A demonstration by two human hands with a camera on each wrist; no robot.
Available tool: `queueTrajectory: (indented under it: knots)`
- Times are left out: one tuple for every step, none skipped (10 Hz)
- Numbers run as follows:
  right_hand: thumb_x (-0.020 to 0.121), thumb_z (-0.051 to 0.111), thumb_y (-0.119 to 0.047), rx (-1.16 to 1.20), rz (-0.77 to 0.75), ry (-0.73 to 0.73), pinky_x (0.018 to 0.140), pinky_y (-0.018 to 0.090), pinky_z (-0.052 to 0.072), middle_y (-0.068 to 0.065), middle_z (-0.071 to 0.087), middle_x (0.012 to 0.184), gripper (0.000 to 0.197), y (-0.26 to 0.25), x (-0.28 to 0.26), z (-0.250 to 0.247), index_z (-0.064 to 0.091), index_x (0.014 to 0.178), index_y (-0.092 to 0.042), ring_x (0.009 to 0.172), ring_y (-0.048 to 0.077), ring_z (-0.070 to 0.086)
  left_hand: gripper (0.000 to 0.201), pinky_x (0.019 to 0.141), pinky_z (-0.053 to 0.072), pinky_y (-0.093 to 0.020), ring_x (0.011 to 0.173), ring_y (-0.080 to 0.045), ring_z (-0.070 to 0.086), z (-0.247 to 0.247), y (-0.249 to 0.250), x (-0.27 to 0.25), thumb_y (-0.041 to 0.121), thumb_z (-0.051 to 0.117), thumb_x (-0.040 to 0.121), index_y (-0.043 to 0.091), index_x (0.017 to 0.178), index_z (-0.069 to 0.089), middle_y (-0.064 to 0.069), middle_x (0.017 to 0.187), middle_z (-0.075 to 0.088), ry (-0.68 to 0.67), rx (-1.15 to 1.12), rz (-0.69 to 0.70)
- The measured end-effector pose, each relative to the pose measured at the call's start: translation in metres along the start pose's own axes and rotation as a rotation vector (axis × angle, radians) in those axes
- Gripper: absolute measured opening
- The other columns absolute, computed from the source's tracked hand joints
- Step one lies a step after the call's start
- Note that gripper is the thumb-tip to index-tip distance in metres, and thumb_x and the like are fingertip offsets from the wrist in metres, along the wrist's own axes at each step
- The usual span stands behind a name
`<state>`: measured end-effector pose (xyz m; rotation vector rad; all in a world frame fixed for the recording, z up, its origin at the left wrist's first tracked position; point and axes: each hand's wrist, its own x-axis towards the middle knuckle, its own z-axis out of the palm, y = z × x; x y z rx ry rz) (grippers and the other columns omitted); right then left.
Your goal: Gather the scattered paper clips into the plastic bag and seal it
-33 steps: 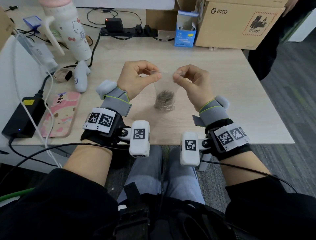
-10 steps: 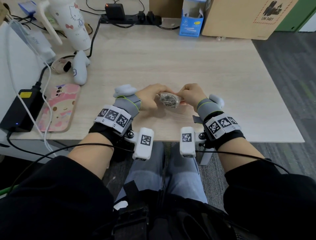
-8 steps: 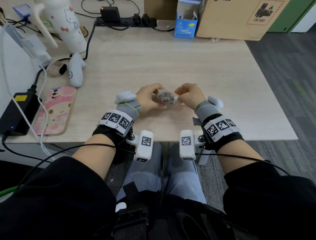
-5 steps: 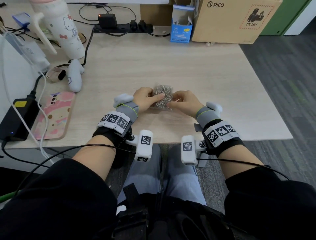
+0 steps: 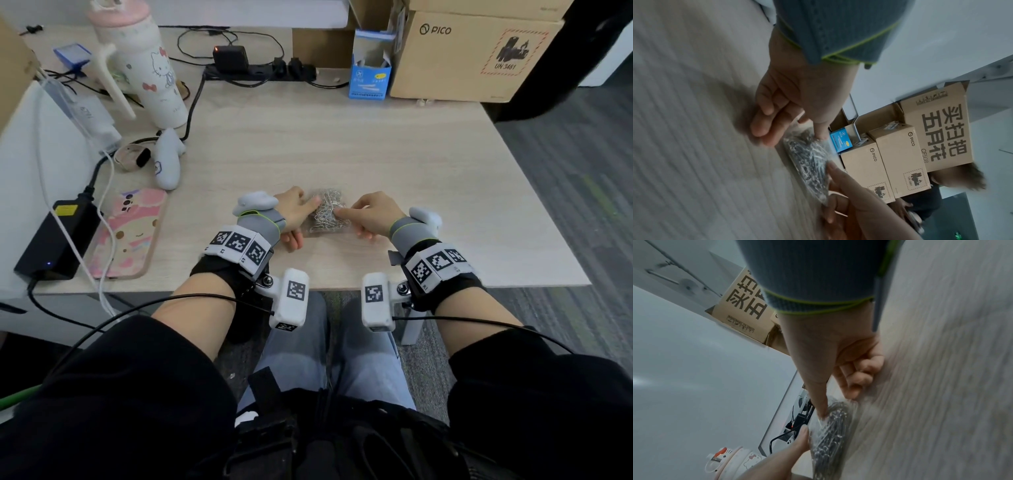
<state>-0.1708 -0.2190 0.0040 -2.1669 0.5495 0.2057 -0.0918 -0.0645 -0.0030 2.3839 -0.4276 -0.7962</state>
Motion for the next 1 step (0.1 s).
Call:
queueTrajectory:
  knots:
    - [0.082,0.063,-0.046,-0.006,0.012,0.121,0.059,0.028,0.047,0.004,0.057,0.057,0.039,-0.0006,0.0045,-0.0012,0.059,0.069,-0.010,0.054,0.020,0.051,0.052,0.047,0.046,-0.024,0.036,-0.021,0.055,-0.0094,-0.0062,0.0017,0.051,0.032,0.094,0.009,0.122,0.041,-0.006,0.044,0.060,0.167,0.034,0.019]
